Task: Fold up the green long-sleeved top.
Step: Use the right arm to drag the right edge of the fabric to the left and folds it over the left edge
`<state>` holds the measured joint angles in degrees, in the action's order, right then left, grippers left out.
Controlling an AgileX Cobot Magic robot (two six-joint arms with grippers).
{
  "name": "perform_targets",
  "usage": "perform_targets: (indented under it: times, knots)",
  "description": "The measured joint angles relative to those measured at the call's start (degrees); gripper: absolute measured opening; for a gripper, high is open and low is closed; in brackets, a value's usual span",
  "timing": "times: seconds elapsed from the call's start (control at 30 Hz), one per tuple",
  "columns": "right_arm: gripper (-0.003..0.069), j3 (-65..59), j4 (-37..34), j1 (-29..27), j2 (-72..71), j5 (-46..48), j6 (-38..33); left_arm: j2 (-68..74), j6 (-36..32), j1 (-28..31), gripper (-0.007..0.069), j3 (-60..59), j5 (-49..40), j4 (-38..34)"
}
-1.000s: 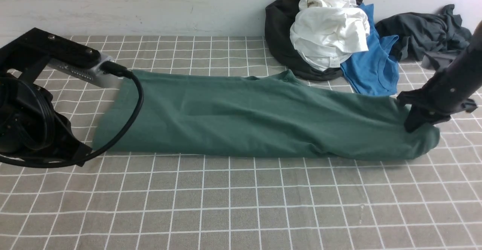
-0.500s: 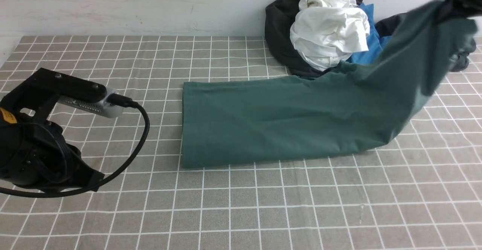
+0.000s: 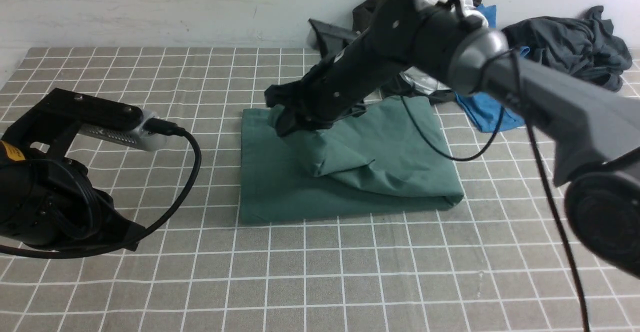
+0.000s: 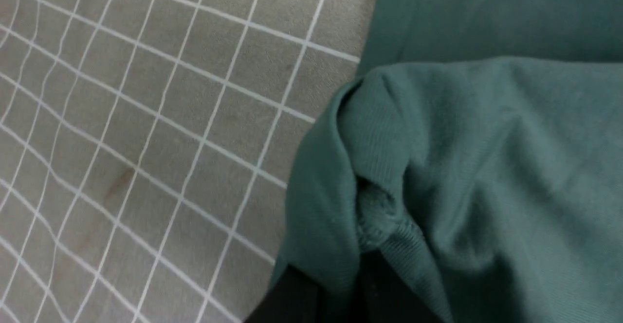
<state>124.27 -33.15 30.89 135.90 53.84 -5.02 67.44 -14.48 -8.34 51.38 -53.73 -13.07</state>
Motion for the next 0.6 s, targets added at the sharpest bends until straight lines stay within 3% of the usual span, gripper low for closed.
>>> perform_targets:
  times: [0.1,0.23,0.4,0.53,0.6]
  knots:
    - [0.0089,0.34,-2.61,0.43,1.48,-3.0,0.0,0.0,0.0,0.0,-0.0007,0.0,0.0,-0.44]
    - [0.0244,1.45,-4.74,0.35,1.34,-3.84,-1.79,0.0,-0.06,0.0,-0.0007,0.0,0.0,-0.48]
    - [0.0349,5.52,-3.78,-0.3,0.88,-0.05,-5.03,-0.52,-1.32,0.0,-0.0007,0.0,-0.04,-1.56]
    - [0.0337,8.56,0.8,-0.9,0.41,5.2,-6.05,-3.18,-5.31,0.0,-0.0007,-0.06,0.08,-3.57]
    - [0.0281,8.82,4.12,-0.89,-0.08,8.38,-6.05,-6.04,-8.87,0.0,-0.0007,-0.17,0.87,-5.6]
